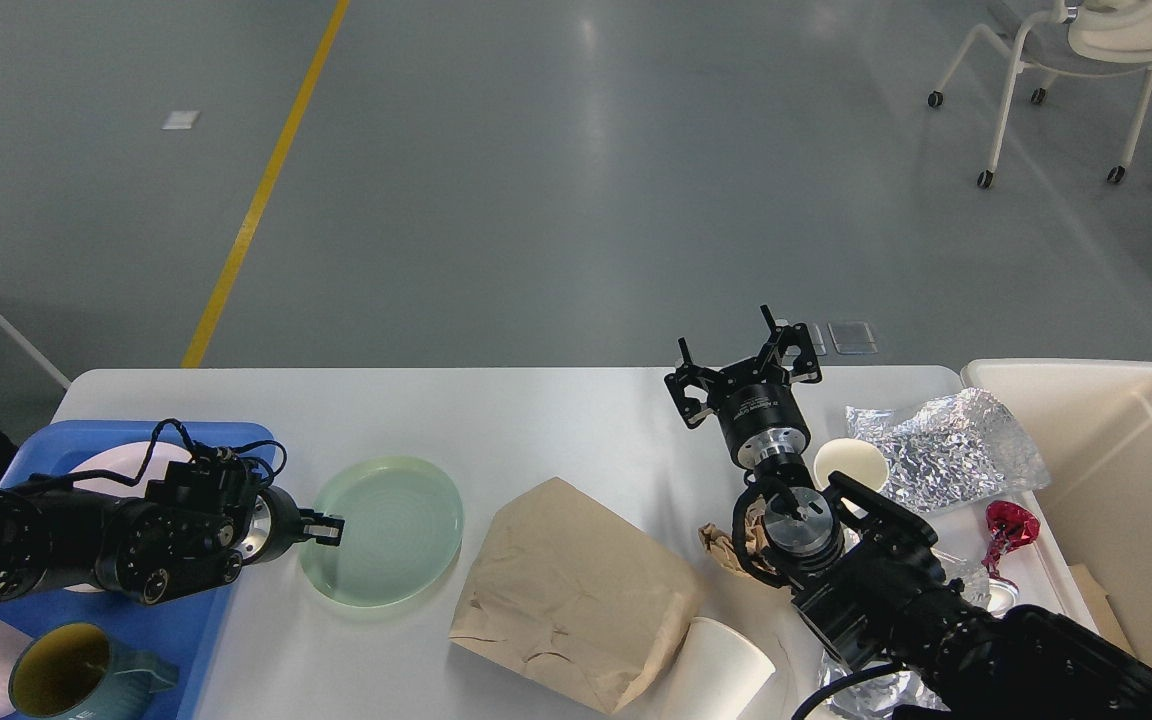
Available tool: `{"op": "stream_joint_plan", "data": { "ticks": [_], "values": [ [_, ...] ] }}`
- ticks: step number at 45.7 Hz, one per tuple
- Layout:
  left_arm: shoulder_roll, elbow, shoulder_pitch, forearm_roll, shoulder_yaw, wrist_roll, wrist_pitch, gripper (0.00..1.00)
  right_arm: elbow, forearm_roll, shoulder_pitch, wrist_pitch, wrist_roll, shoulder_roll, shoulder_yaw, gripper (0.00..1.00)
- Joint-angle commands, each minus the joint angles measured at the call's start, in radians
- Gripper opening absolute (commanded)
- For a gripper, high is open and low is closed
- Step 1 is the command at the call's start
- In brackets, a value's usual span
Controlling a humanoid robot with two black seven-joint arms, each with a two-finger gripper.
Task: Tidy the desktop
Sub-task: 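Grip the edge of the pale green plate with the left gripper, then lift the green plate and lay it onto the pink plate in the tray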
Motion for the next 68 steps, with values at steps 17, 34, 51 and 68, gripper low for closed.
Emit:
{"op": "stream_joint_plan", "data": {
  "ticks": [17, 34, 51, 68],
  "values": [
    [0.198, -0.235, -0.197, -0.006, -0.146, -0.033, -0.187, 0.00, 0.000, 0.000, 0.000, 0.000, 0.000, 0.000, 0.000, 1.00],
    [0.570, -0.585, -0.481, -0.009, -0.166, -0.021, -0.314, 0.00, 0.000, 0.000, -0.002, 0.000, 0.000, 0.000, 0.000, 1.00],
    [0.792, -0.467, -0.565, -0.001, -0.423, -0.028, -0.607, 0.00, 0.000, 0.000, -0.002, 0.000, 0.000, 0.000, 0.000, 1.00],
    [0.802, -0.090, -0.318, 0.196, -0.424, -0.264, -0.571, 0.00, 0.000, 0.000, 0.000, 0.000, 0.000, 0.000, 0.000, 1.00]
  ]
}}
